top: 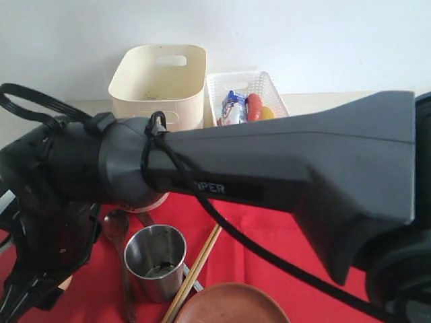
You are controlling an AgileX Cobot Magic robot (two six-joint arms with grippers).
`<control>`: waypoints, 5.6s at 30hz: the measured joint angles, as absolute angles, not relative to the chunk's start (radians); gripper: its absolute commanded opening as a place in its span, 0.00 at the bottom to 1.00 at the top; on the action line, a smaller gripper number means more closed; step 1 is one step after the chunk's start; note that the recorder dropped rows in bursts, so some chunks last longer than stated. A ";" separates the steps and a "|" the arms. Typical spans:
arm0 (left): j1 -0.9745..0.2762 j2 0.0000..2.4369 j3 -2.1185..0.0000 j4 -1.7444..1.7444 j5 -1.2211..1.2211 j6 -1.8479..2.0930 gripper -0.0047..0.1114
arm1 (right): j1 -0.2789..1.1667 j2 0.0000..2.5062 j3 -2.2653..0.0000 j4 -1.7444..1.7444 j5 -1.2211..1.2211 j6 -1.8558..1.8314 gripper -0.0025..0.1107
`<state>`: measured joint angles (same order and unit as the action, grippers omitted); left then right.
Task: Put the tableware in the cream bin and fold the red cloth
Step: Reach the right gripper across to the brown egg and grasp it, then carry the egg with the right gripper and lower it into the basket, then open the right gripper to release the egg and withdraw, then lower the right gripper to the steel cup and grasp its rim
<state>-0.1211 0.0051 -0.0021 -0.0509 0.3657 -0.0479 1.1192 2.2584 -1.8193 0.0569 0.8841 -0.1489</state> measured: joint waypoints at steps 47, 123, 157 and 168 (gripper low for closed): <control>-0.121 0.005 -0.002 -0.051 0.366 -0.048 0.04 | 0.398 2.011 -1.825 -0.054 0.909 -0.015 0.02; -0.121 0.005 -0.002 -0.051 0.366 -0.048 0.04 | 0.462 1.478 -1.099 0.081 0.748 -0.041 0.31; -0.121 0.005 -0.002 -0.051 0.366 -0.048 0.04 | 0.522 1.428 -0.755 0.709 0.741 -0.733 0.43; -0.121 0.005 -0.002 -0.051 0.366 -0.048 0.04 | 0.522 1.528 -0.811 0.829 0.717 -0.820 0.52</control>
<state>-0.1211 0.0051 -0.0021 -0.0509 0.3657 -0.0479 0.5224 1.5281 -0.8108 0.8290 0.7172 -0.8205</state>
